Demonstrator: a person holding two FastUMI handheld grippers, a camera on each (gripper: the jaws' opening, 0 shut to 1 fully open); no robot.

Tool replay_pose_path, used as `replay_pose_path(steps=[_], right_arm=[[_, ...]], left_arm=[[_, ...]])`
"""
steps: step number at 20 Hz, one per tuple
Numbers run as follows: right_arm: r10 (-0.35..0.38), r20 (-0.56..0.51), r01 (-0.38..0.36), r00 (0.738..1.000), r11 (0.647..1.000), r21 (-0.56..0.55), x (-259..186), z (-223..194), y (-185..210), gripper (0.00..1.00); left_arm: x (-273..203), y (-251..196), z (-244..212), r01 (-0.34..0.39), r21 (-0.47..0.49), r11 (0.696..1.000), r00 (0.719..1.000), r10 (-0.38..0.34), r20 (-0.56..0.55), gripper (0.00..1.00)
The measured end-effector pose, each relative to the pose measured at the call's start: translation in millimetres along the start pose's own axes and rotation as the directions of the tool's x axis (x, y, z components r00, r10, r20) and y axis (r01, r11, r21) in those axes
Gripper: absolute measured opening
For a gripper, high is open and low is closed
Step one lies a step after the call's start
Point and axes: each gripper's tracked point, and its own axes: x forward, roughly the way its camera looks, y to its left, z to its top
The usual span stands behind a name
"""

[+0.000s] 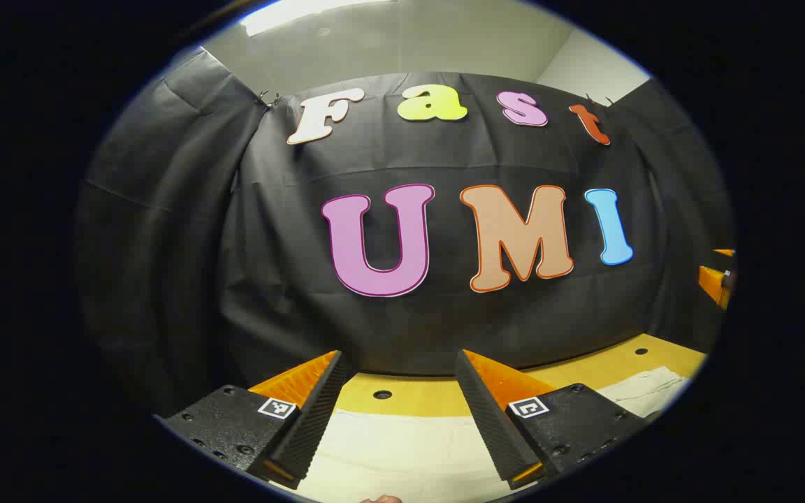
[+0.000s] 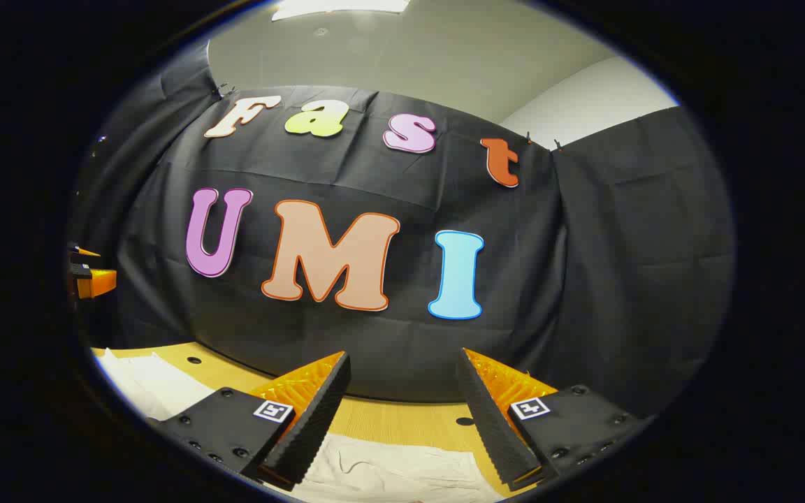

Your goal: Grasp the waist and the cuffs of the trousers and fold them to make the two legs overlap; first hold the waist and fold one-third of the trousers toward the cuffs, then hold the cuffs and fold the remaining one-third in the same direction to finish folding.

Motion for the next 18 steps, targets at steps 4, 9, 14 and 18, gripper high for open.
replay_pose_path(steps=[4, 9, 14, 18], right_arm=[[-0.003, 0.000, 0.003, 1.000, 1.000, -0.010, -2, -1, -3, 0.97], [-0.017, 0.001, 0.017, 1.000, 1.000, -0.010, -4, -1, -9, 0.97], [-0.022, 0.002, 0.022, 1.000, 1.000, -0.008, -9, 0, -14, 0.96], [-0.017, 0.006, 0.017, 1.000, 1.000, -0.013, -12, 1, -14, 0.97]], left_arm=[[-1, 1, 0, -0.003, -0.001, 1.000, 1.000, 0.003, -0.003, 0.94], [-6, 5, 0, -0.013, 0.010, 1.000, 1.000, 0.013, 0.004, 0.94], [-9, 6, 0, -0.021, 0.004, 1.000, 1.000, 0.021, 0.006, 0.94], [-12, 8, -2, -0.028, 0.000, 1.000, 1.000, 0.028, 0.001, 0.94]])
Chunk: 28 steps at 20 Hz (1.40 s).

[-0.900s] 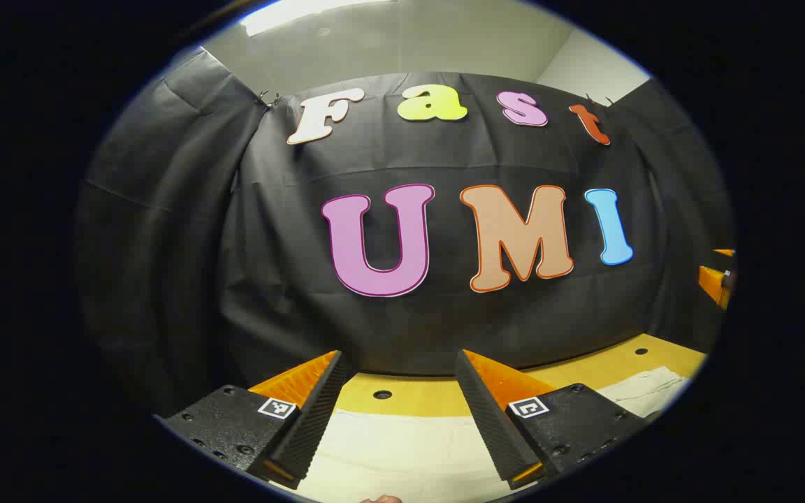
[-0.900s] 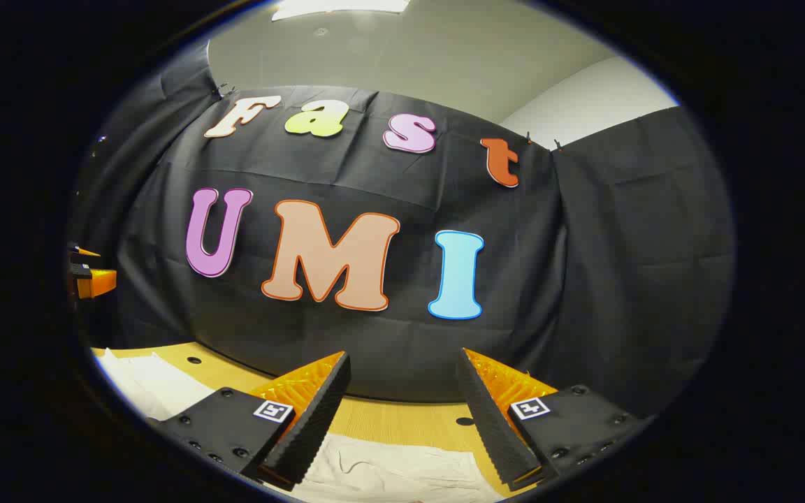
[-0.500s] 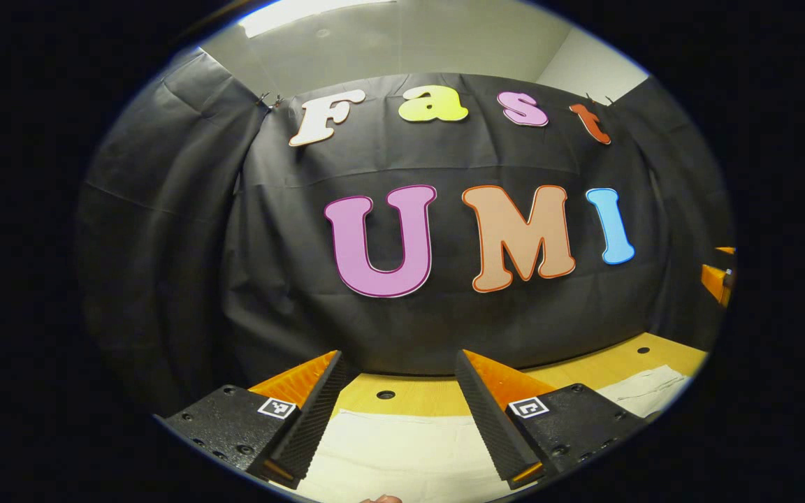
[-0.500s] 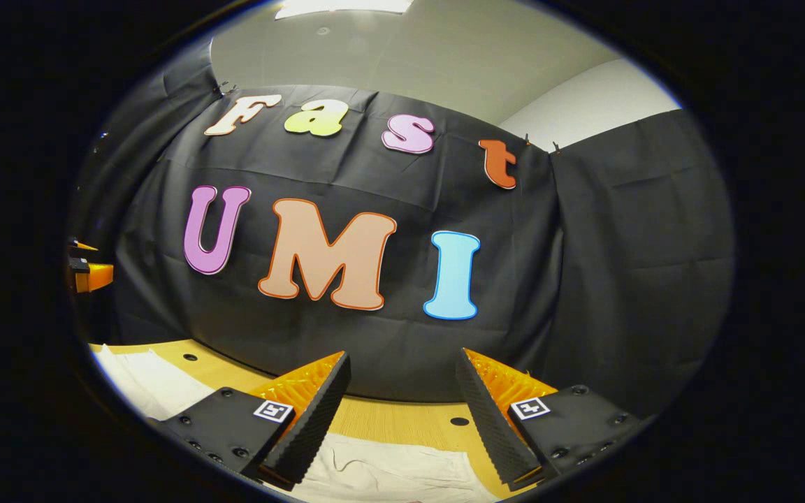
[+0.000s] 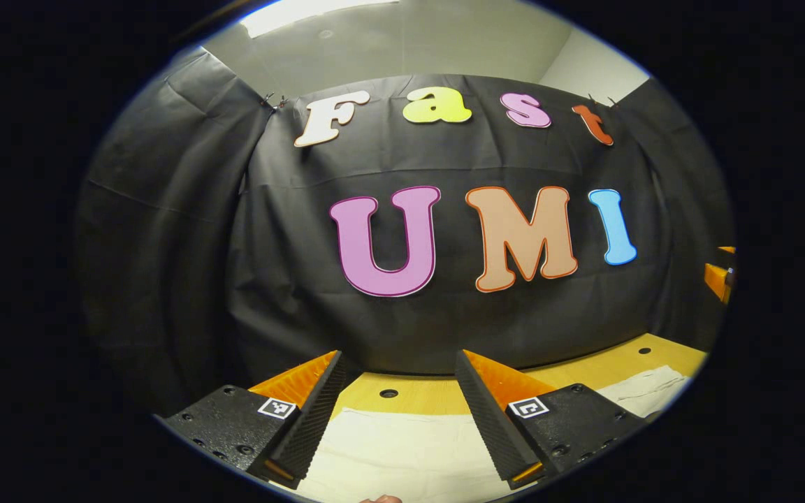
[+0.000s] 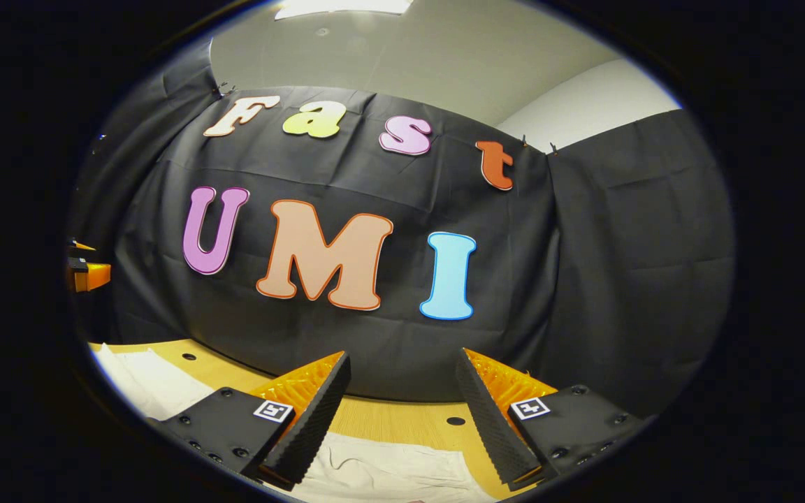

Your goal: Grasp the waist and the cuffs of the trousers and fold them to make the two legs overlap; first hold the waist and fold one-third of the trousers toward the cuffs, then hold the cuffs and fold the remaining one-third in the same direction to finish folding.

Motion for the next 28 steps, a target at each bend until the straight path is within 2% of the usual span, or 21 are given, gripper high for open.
replay_pose_path(steps=[5, 12, 17, 22, 28], right_arm=[[0.018, -0.024, -0.019, 1.000, 1.000, -0.021, -2, -8, 1, 0.97], [0.039, -0.074, -0.050, 0.997, 0.987, -0.153, -9, -32, -20, 0.97], [0.039, -0.123, -0.071, 0.992, 0.959, -0.274, -21, -52, -49, 0.97], [0.068, -0.194, -0.145, 0.979, 0.898, -0.415, -41, -86, -72, 0.97], [0.160, -0.288, -0.302, 0.944, 0.767, -0.566, -70, -135, -74, 0.97]], left_arm=[[1, 2, -3, -0.001, -0.002, 1.000, 1.000, 0.001, -0.003, 0.94], [8, -4, -9, 0.010, 0.000, 1.000, 1.000, -0.010, -0.016, 0.94], [15, -19, -7, 0.027, 0.001, 1.000, 1.000, -0.027, -0.015, 0.94], [17, -30, -12, 0.035, 0.005, 0.999, 0.999, -0.035, -0.027, 0.94], [18, -38, -9, 0.042, 0.018, 0.999, 0.999, -0.042, -0.023, 0.94]])
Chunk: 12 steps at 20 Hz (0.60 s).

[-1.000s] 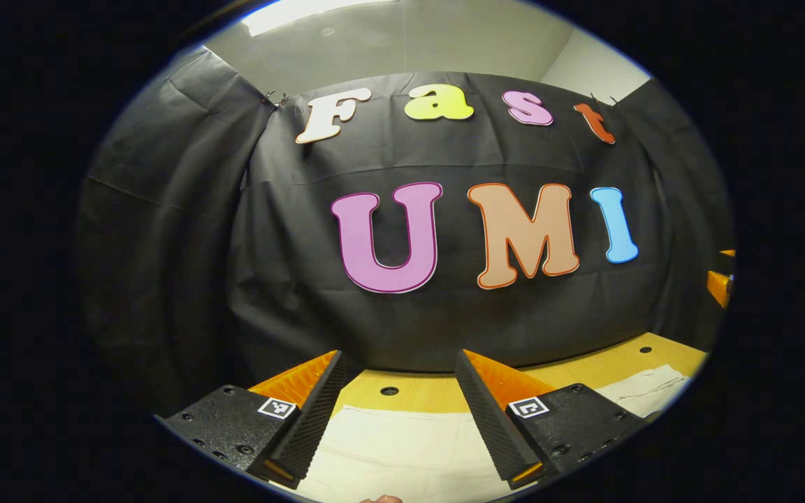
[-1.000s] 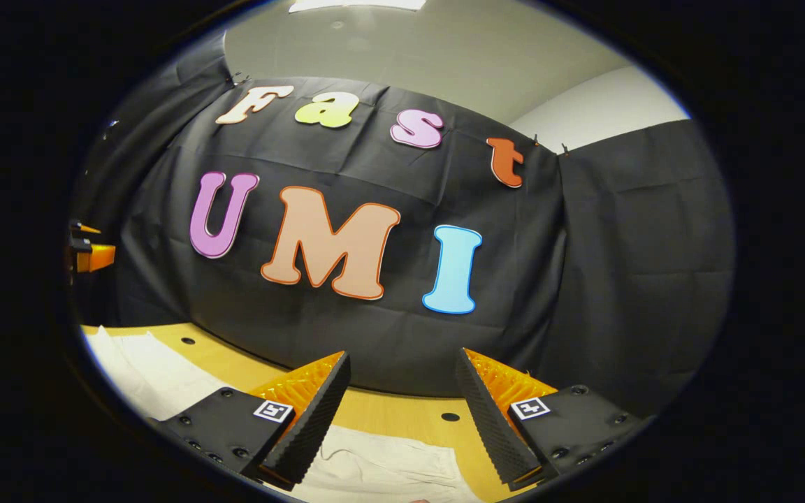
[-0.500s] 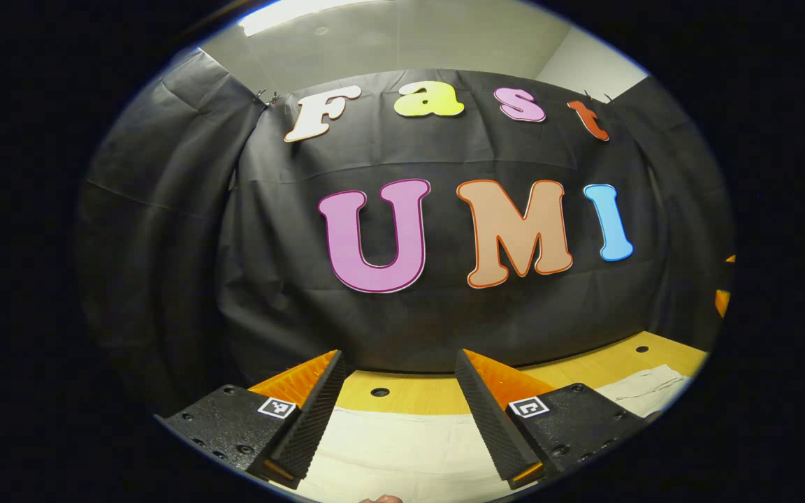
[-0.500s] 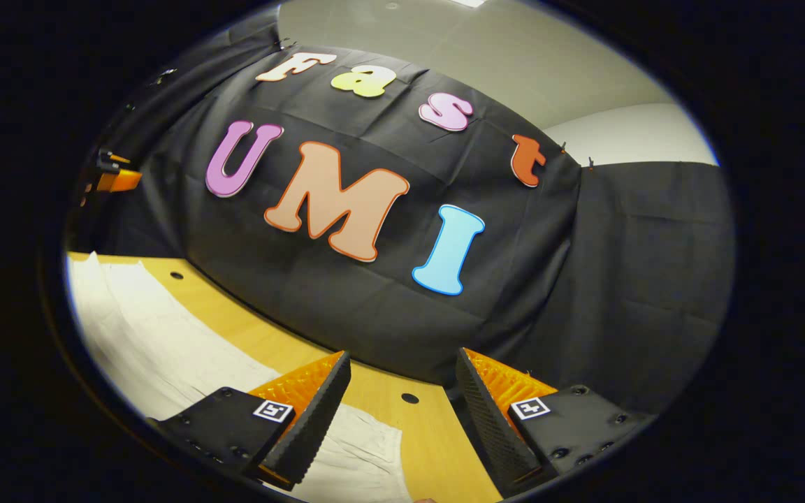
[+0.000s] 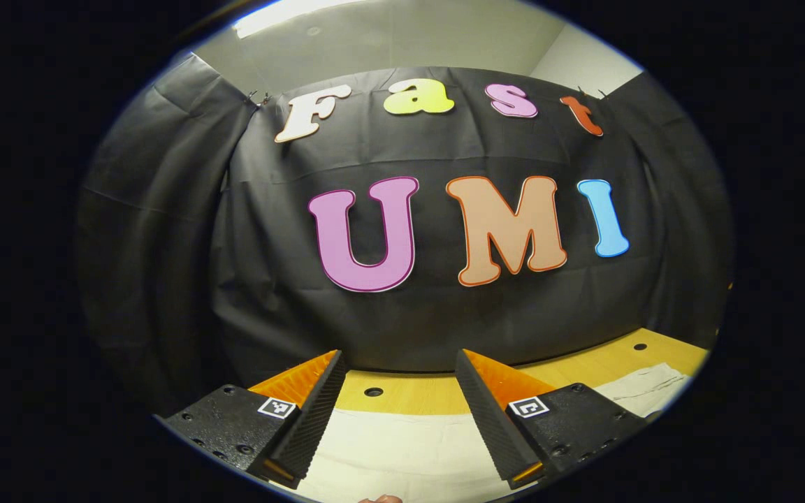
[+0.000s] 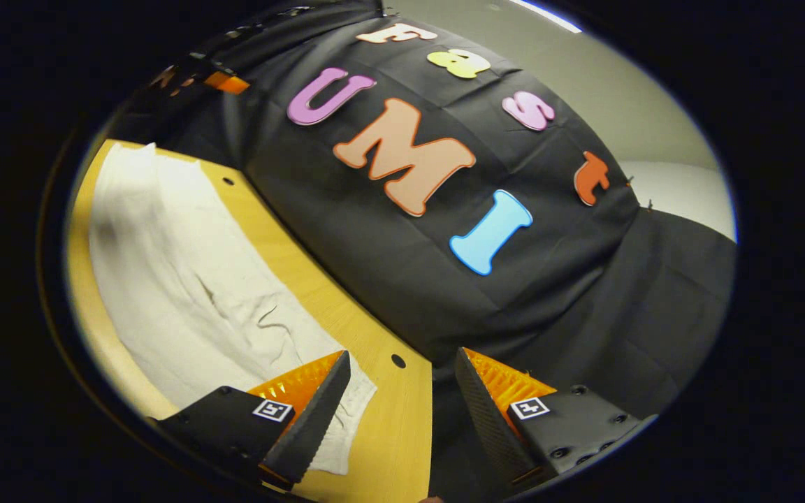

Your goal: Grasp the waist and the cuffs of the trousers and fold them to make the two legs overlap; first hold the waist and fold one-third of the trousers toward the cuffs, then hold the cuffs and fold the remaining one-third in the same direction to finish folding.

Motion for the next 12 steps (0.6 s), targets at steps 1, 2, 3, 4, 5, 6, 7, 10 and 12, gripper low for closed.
replay_pose_path(steps=[1, 2, 3, 4, 5, 6, 7, 10, 12], right_arm=[[0.022, -0.013, -0.023, 1.000, 0.999, -0.029, -3, -10, 8, 0.97], [0.044, -0.027, -0.046, 0.999, 0.998, -0.050, -4, -20, 16, 0.97], [0.066, -0.044, -0.069, 0.997, 0.995, -0.066, -6, -29, 24, 0.97], [0.087, -0.057, -0.091, 0.995, 0.992, -0.082, -8, -37, 31, 0.97], [0.107, -0.068, -0.114, 0.992, 0.988, -0.102, -11, -44, 38, 0.97], [0.128, -0.079, -0.137, 0.989, 0.983, -0.124, -13, -51, 46, 0.97], [0.151, -0.090, -0.163, 0.984, 0.976, -0.147, -15, -57, 52, 0.99], [0.235, -0.145, -0.262, 0.961, 0.939, -0.222, -19, -86, 75, 1.00], [0.280, -0.174, -0.320, 0.944, 0.905, -0.281, -22, -100, 85, 0.98]], left_arm=[[0, -1, 0, 0.001, 0.004, 1.000, 1.000, -0.001, -0.002, 0.94], [-1, -2, -1, 0.002, 0.008, 1.000, 1.000, -0.002, -0.003, 0.94], [-1, -5, -1, 0.004, 0.012, 1.000, 1.000, -0.004, -0.004, 0.94], [-1, -6, -1, 0.007, 0.017, 1.000, 1.000, -0.007, -0.006, 0.94], [-2, -6, -3, 0.007, 0.024, 1.000, 1.000, -0.007, -0.007, 0.94], [-3, -6, -3, 0.007, 0.032, 0.999, 1.000, -0.007, -0.007, 0.94], [-3, -7, -4, 0.008, 0.039, 0.999, 1.000, -0.007, -0.008, 0.95], [-5, -7, -9, 0.006, 0.042, 0.999, 1.000, -0.006, -0.017, 0.96], [-7, -6, -13, 0.004, 0.052, 0.999, 1.000, -0.003, -0.025, 0.96]])
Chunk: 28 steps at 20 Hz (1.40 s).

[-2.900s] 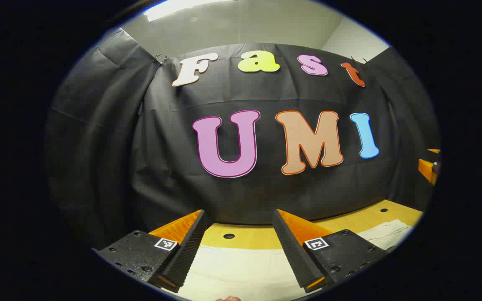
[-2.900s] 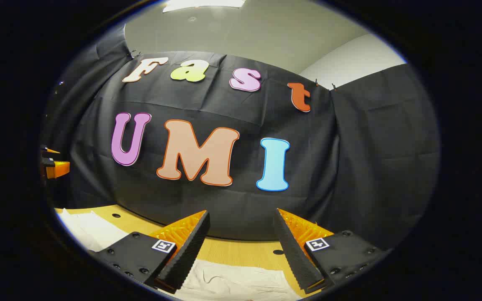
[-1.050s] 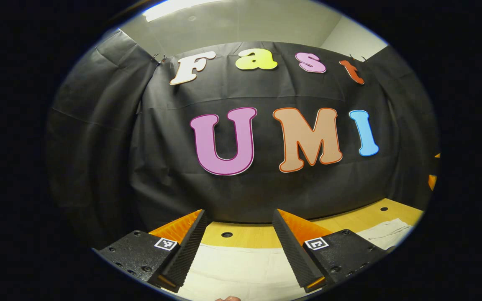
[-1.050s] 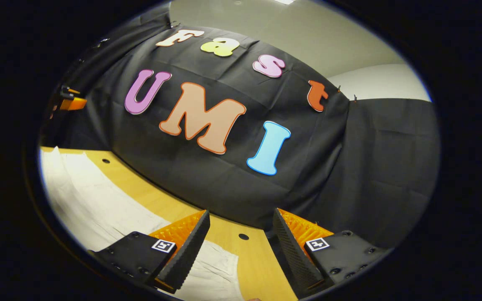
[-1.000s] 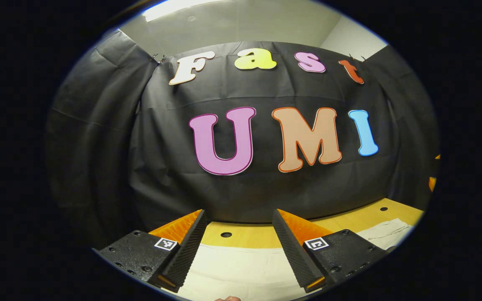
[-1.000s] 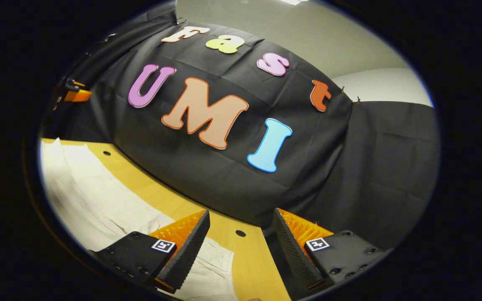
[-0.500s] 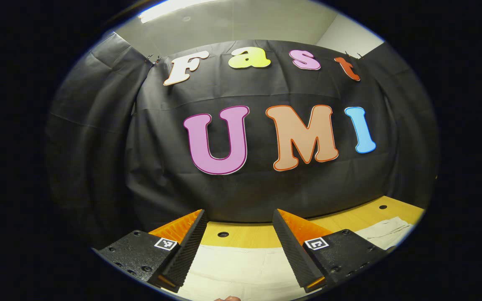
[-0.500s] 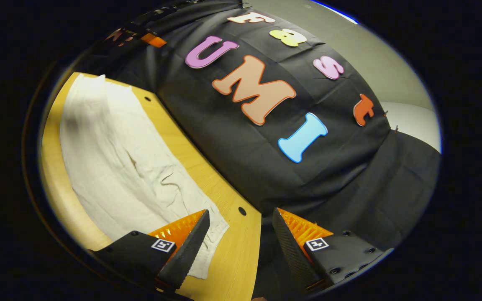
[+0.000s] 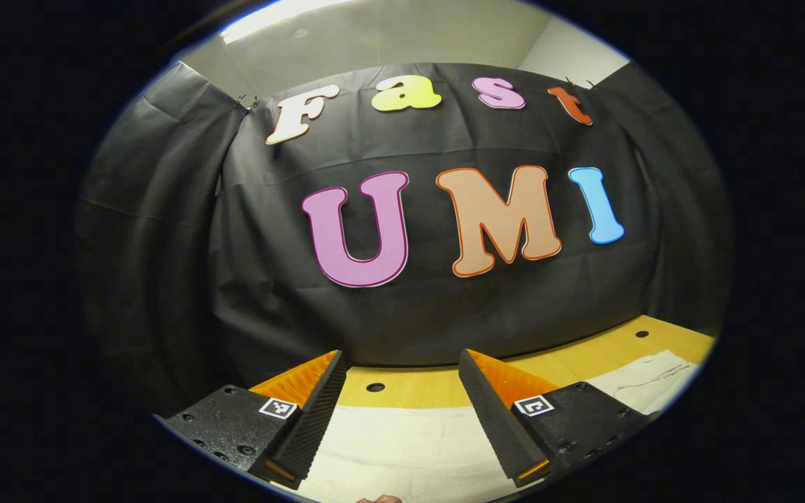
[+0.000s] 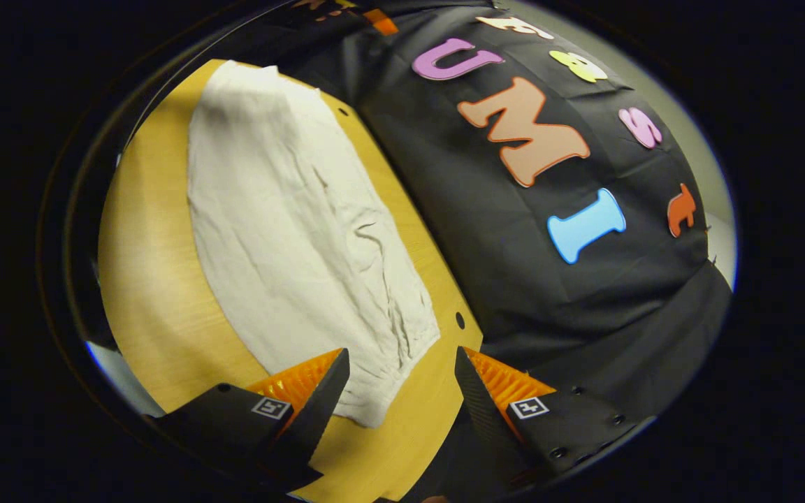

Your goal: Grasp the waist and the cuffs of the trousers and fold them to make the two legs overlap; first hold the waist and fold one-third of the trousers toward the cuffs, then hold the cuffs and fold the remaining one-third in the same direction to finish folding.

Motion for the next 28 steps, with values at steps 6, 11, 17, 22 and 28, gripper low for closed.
replay_pose_path(steps=[6, 11, 17, 22, 28], right_arm=[[0.133, -0.059, -0.139, 0.989, 0.983, -0.116, 6, -24, 34, 0.97], [0.208, -0.127, -0.228, 0.970, 0.960, -0.165, 2, -45, 51, 0.98], [0.209, -0.132, -0.236, 0.969, 0.939, -0.248, 24, -42, 54, 0.94], [0.222, -0.146, -0.253, 0.964, 0.936, -0.245, 43, -39, 50, 0.89], [0.247, -0.199, -0.287, 0.948, 0.936, -0.206, 54, -41, 61, 0.57]], left_arm=[[-2, 4, -10, -0.005, 0.022, 1.000, 1.000, 0.005, -0.021, 0.96], [-4, 10, -18, -0.017, 0.017, 1.000, 0.999, 0.017, -0.044, 0.96], [-6, 23, -23, -0.037, 0.042, 0.998, 0.998, 0.039, -0.049, 0.96], [-11, 31, -27, -0.052, 0.059, 0.997, 0.997, 0.055, -0.055, 0.96], [-16, 43, -38, -0.061, 0.094, 0.994, 0.995, 0.068, -0.074, 0.96]])
